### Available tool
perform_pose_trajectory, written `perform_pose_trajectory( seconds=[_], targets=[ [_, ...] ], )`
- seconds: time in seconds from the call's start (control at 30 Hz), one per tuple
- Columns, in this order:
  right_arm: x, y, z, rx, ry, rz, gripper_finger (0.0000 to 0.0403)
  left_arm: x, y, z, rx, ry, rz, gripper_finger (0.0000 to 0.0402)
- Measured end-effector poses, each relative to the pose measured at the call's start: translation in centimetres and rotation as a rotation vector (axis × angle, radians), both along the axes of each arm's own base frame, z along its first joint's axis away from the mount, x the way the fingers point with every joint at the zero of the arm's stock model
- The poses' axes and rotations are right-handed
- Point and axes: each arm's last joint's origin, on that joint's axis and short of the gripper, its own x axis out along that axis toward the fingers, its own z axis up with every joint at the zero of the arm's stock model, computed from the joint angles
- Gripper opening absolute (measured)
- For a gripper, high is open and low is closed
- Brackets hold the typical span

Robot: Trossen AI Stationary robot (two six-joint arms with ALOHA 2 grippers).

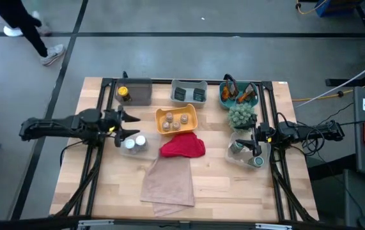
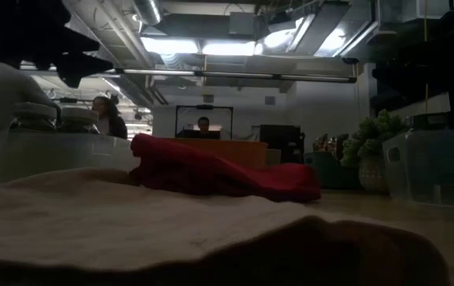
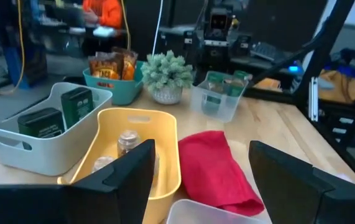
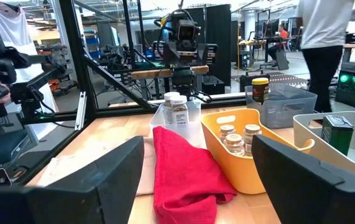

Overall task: Sort spices by type
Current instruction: Return to Home Position

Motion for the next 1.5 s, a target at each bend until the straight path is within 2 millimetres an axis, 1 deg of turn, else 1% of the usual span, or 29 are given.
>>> perform_pose_trajectory(
  seconds=[0.23,0.43,0.57,1.1,1.5],
  targets=[
    [0.0,0.0,0.0,0.000,-0.001,0.000,0.0298,-1.4,-0.1,-2.4,0.003,-0.099,0.001,0.0244],
    [0.0,0.0,0.0,0.000,-0.001,-0.001,0.0298,-1.1,0.0,-3.8,0.001,-0.068,0.020,0.0244],
    [0.0,0.0,0.0,0.000,0.000,-0.001,0.0298,-1.1,0.1,-3.9,0.009,-0.073,0.041,0.0244],
    [0.0,0.0,0.0,0.000,0.000,0.000,0.0298,-1.0,0.1,-4.1,0.161,-0.036,0.033,0.0244],
    [0.0,0.0,0.0,0.000,0.000,0.000,0.0298,-1.0,0.1,-4.1,0.160,-0.034,0.033,0.0244]
  ],
)
